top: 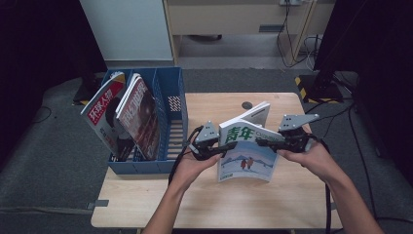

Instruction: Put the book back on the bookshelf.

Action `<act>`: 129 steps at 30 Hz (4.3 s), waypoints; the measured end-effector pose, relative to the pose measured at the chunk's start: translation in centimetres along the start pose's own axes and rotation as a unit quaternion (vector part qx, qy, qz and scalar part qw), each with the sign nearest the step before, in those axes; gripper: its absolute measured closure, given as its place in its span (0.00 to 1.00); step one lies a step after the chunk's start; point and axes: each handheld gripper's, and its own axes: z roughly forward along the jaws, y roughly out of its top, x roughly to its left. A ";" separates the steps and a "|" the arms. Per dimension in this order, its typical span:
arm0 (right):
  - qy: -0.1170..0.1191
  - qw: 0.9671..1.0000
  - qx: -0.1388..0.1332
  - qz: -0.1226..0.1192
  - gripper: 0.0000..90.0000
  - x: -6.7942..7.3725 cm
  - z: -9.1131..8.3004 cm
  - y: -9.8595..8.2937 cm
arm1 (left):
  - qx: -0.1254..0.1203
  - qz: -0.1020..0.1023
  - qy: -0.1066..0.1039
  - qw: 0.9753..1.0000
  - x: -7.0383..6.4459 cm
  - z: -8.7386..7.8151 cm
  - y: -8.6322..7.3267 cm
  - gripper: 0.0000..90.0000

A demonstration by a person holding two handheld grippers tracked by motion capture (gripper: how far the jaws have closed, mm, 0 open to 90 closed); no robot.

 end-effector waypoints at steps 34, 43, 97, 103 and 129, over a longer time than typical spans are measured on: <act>-0.003 1.000 0.000 -0.013 0.79 0.2 -0.2 -0.1 | 0.002 0.018 -0.021 1.000 -0.6 -0.1 0.3 0.80; -0.014 1.000 -0.002 -0.009 0.65 0.1 -0.3 -0.3 | -0.010 0.029 -0.030 0.999 -1.0 -0.4 -0.1 0.81; -0.041 0.999 0.000 0.027 0.44 -1.2 -1.4 -5.5 | -0.026 0.042 -0.044 0.998 -1.5 -1.0 -0.8 0.81; -0.039 0.999 0.001 0.019 0.50 -1.1 -1.8 -5.8 | -0.027 0.043 -0.044 0.998 -1.5 -1.0 -0.8 0.81; -0.068 0.997 0.002 0.042 0.60 -2.6 -2.7 -8.4 | -0.029 0.051 -0.053 0.997 -2.0 -1.2 -1.0 0.81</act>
